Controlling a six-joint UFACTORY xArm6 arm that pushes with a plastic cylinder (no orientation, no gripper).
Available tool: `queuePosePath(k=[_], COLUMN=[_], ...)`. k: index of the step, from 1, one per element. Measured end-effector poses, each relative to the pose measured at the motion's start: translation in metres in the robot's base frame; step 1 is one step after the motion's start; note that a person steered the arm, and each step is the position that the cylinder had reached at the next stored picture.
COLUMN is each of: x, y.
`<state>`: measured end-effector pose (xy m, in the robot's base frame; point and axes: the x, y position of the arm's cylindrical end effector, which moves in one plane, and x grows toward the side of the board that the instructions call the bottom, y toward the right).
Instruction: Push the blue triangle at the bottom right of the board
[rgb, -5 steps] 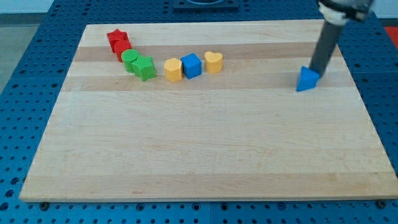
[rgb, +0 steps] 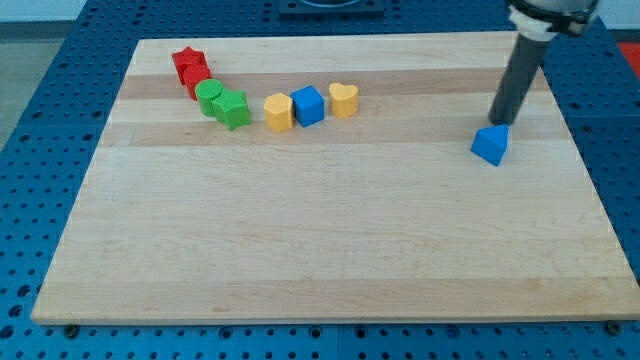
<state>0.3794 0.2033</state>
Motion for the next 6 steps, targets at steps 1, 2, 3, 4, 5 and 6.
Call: queuePosePath(k=[1, 2, 3, 4, 5, 6], x=[0.054, 0.105, 0.086, 0.039, 0.043, 0.098], y=[0.000, 0.013, 0.013, 0.012, -0.010, -0.008])
